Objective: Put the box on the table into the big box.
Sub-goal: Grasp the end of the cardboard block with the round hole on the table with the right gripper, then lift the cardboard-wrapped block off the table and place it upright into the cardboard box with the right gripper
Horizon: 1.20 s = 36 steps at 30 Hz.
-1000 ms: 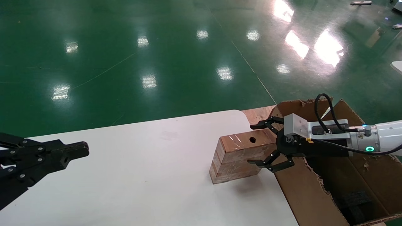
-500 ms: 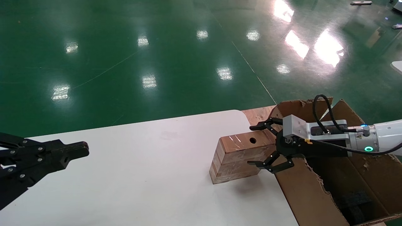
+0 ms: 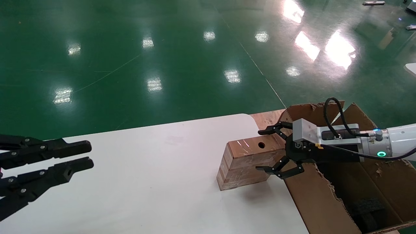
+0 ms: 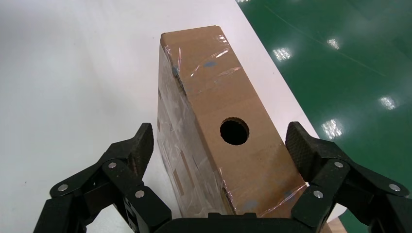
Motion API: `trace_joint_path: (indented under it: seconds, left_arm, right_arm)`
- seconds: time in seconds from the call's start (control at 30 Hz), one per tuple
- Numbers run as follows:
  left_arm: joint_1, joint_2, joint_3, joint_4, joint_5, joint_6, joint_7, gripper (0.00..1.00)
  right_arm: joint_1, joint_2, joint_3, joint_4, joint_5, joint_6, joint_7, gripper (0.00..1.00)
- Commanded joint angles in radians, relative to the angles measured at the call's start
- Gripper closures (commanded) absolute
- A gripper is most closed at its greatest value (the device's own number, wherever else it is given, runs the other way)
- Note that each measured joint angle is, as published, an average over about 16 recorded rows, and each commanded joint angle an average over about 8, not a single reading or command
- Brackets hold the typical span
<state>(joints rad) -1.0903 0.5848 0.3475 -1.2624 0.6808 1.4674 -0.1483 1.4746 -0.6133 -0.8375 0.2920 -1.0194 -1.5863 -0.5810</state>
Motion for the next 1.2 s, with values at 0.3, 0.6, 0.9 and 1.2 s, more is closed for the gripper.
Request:
trace_joint_path:
  seconds: [0.3,0.6,0.9,1.2]
  left_arm:
    - [0.000,0.000,0.000,0.000,0.000,0.000,0.000,0.00]
    - [0.000,0.000,0.000,0.000,0.000,0.000,0.000,0.00]
    - [0.000,0.000,0.000,0.000,0.000,0.000,0.000,0.00]
    - [0.000,0.000,0.000,0.000,0.000,0.000,0.000,0.00]
  right_arm:
    - [-0.001,0.000,0.002,0.001,-0.001,0.000,0.001,1.00]
    - [-0.002,0.001,0.003,0.002,-0.002,0.000,0.001,1.00]
    - [-0.003,0.000,0.003,0.002,-0.003,-0.001,0.001,1.00]
    - [0.010,0.017,0.002,0.040,0.015,0.004,0.047,1.00]
